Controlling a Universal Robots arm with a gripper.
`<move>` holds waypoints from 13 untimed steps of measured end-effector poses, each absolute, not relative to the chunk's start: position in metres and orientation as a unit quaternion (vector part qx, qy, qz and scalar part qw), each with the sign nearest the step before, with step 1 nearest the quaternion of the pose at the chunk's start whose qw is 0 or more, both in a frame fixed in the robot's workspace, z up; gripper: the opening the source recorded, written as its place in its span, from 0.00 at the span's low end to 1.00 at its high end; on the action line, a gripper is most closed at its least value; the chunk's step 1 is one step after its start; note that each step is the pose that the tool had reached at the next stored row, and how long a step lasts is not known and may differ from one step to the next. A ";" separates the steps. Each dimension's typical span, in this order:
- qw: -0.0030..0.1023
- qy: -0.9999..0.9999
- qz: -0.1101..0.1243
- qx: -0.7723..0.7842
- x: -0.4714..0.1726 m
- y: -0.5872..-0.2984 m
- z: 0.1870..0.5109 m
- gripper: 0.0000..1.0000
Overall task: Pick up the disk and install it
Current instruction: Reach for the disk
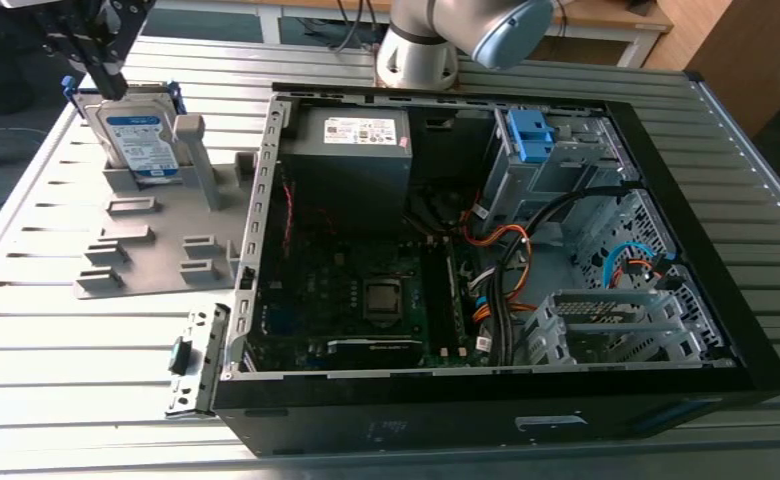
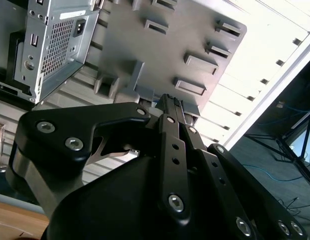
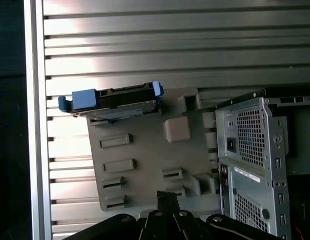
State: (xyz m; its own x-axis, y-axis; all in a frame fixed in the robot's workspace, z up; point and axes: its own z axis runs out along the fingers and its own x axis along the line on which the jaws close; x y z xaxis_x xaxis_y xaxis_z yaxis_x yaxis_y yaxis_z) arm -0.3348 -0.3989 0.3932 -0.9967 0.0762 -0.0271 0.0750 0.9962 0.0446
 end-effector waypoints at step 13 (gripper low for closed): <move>0.014 0.999 0.021 0.038 -0.343 -0.397 0.382 0.11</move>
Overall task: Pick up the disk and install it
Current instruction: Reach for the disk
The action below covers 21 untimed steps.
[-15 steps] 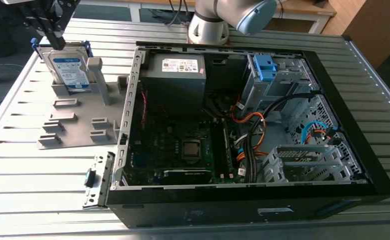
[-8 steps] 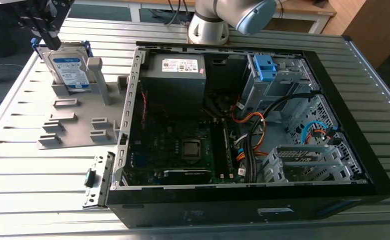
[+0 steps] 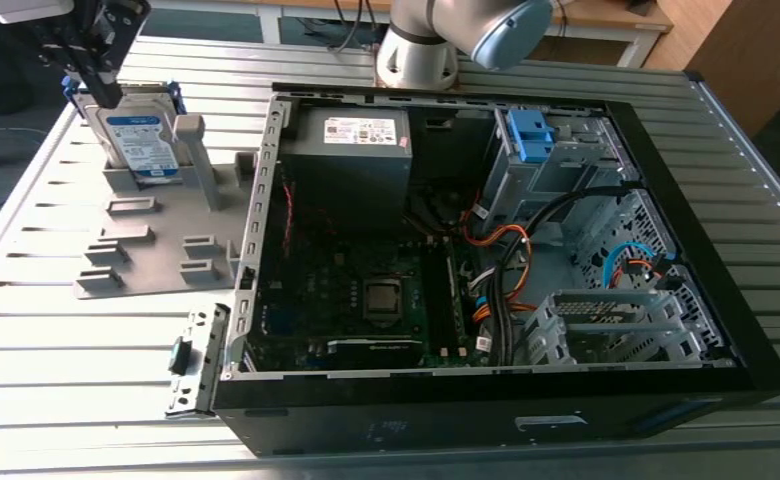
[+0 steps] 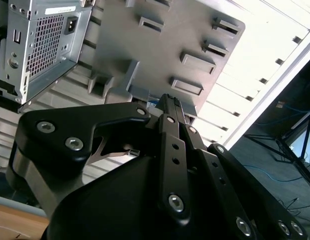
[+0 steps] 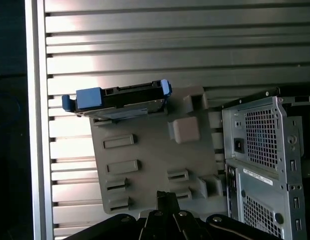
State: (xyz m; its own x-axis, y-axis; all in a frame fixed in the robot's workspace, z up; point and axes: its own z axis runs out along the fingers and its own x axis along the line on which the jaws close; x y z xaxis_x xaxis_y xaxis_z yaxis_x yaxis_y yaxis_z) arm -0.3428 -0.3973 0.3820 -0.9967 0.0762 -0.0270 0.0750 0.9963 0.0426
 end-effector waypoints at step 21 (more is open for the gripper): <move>0.015 0.999 0.012 0.038 -0.345 -0.391 0.373 0.11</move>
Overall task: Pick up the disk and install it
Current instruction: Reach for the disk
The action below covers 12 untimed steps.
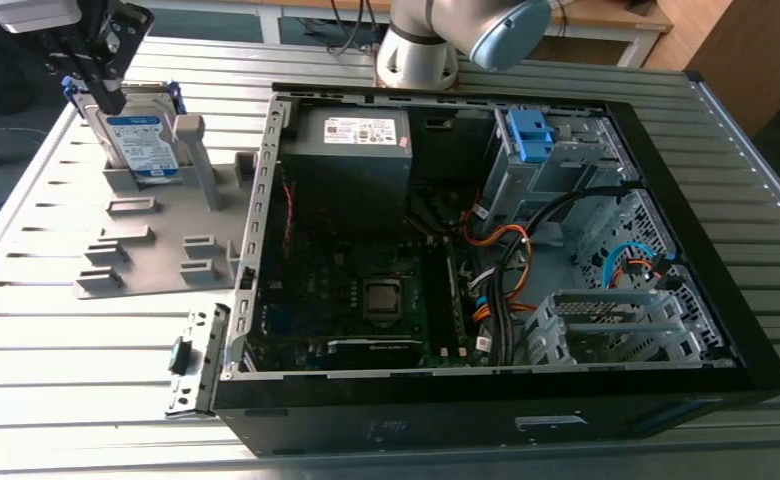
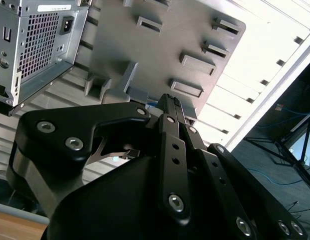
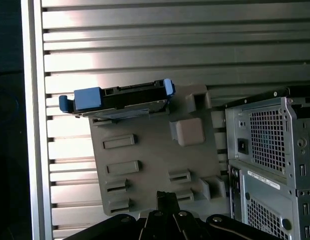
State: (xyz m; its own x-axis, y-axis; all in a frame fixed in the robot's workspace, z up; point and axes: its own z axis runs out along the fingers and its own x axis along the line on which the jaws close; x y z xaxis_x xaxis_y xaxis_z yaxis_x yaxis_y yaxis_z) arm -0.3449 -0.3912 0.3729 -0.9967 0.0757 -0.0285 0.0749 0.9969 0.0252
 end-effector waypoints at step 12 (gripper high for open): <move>0.015 0.999 0.012 0.038 -0.347 -0.391 0.371 0.11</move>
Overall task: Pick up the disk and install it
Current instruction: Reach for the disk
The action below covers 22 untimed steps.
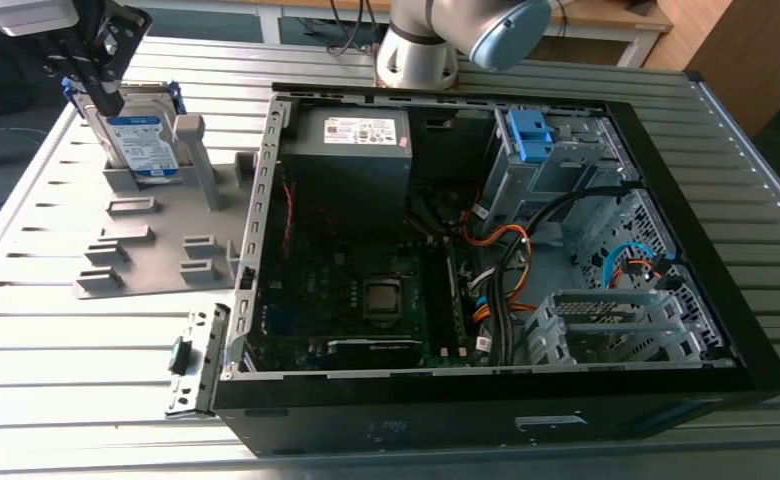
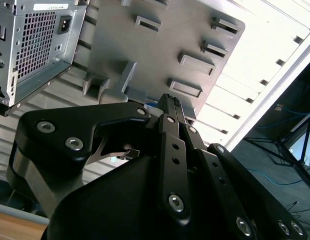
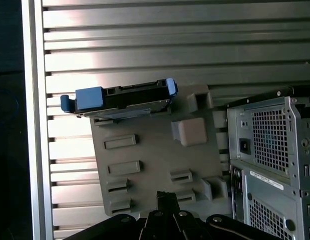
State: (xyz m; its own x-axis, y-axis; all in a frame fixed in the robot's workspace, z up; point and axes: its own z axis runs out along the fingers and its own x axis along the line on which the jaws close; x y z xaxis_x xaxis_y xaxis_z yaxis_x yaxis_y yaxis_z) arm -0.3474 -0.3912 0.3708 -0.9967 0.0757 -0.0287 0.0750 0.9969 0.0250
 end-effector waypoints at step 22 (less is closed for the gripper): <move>0.015 0.999 0.010 0.038 -0.353 -0.388 0.368 0.11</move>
State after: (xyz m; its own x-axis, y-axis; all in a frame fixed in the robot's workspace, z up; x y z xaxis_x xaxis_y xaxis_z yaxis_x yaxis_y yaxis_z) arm -0.3529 -0.3885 0.3676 -0.9967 0.0756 -0.0288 0.0750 0.9970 0.0202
